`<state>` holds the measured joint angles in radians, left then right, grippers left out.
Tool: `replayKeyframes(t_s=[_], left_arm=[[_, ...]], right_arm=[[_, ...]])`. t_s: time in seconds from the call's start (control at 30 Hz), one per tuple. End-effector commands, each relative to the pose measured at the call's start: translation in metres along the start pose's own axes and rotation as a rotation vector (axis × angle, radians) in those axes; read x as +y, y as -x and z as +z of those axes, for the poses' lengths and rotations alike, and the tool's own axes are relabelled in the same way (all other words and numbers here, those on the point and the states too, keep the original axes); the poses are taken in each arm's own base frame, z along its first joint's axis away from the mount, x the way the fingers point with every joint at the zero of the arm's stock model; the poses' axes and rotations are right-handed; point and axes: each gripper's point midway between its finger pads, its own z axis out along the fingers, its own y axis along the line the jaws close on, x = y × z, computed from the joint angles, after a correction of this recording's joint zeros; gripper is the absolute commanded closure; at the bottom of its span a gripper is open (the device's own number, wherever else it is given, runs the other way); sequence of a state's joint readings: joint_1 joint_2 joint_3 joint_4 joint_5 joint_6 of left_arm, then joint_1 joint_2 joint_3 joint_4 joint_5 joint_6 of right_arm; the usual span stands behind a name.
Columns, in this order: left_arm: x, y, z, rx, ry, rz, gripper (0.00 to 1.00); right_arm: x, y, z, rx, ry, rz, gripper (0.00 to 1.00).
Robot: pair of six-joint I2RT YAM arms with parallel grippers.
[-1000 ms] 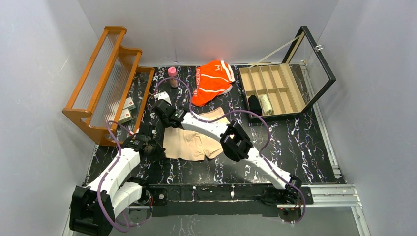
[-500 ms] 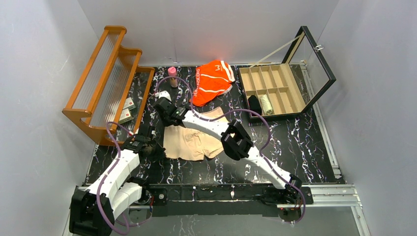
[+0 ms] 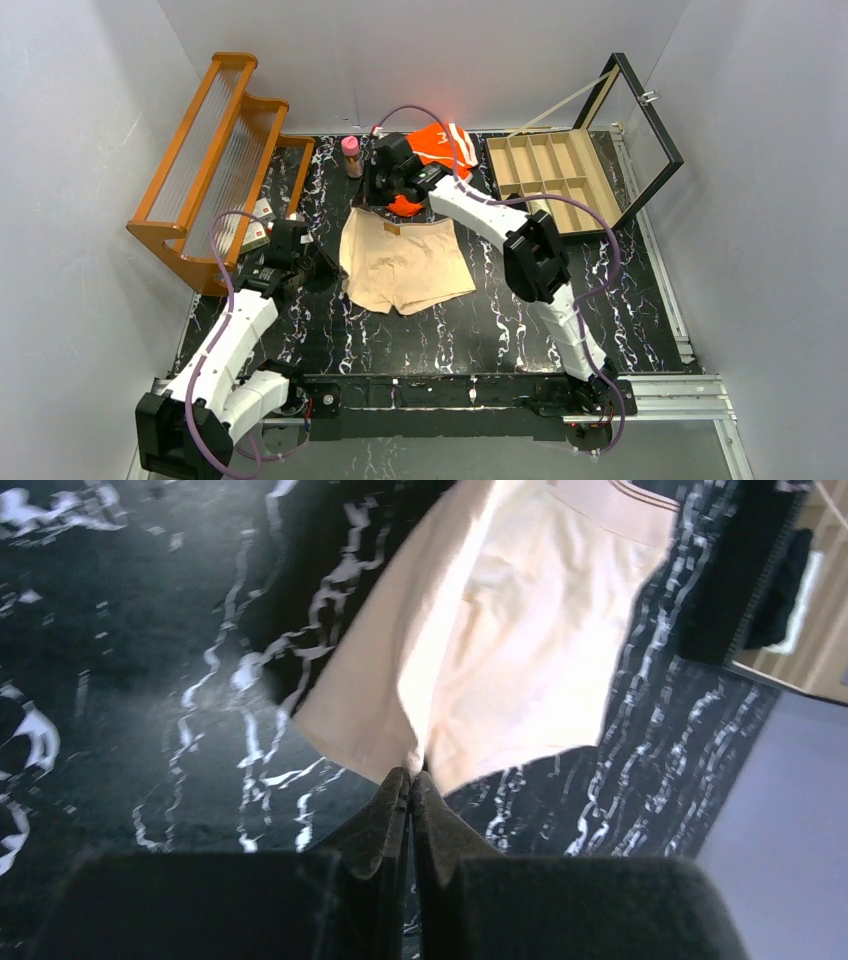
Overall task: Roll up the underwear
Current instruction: Fold the underwear at the center of the board.
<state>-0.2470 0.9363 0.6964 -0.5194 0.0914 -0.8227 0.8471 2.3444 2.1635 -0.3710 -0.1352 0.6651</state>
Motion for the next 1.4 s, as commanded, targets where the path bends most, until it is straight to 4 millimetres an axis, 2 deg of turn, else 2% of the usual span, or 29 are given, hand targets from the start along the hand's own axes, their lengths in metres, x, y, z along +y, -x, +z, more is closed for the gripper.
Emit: replayKeyframes(t_s=[0.0, 0.1, 0.23, 0.37, 0.5, 0.73, 0.9, 1.03, 1.2, 1.37], left_arm=[[-0.042, -0.001, -0.003, 0.075, -0.147, 0.063, 1.00], [-0.063, -0.005, 0.002, 0.111, -0.183, 0.094, 1.00], [-0.085, -0.017, 0.012, 0.163, -0.201, 0.147, 1.00], [-0.107, -0.029, 0.022, 0.191, -0.223, 0.177, 1.00], [-0.136, -0.046, 0.029, 0.223, -0.269, 0.217, 1.00], [-0.164, -0.088, 0.052, 0.315, -0.287, 0.302, 1.00], [-0.173, -0.100, 0.065, 0.334, -0.292, 0.326, 1.00], [-0.184, -0.111, 0.071, 0.360, -0.312, 0.352, 1.00], [-0.189, -0.122, 0.082, 0.391, -0.322, 0.362, 1.00], [-0.198, -0.132, 0.089, 0.419, -0.348, 0.363, 1.00]], right_arm=[[0.019, 0.023, -0.031, -0.024, 0.167, 0.061, 0.99], [0.001, 0.027, -0.044, -0.019, 0.189, 0.091, 0.99], [-0.030, 0.021, -0.059, -0.013, 0.201, 0.141, 0.99], [-0.059, 0.024, -0.083, -0.041, 0.194, 0.181, 0.99], [-0.088, 0.019, -0.102, -0.044, 0.195, 0.215, 0.99], [-0.130, 0.015, -0.127, -0.053, 0.176, 0.250, 0.99], [-0.157, 0.008, -0.134, -0.035, 0.121, 0.286, 0.99], [-0.180, -0.005, -0.132, -0.003, 0.011, 0.299, 0.98], [-0.199, -0.007, -0.130, -0.001, -0.070, 0.280, 0.97], [-0.215, -0.010, -0.127, 0.038, -0.148, 0.264, 0.86]])
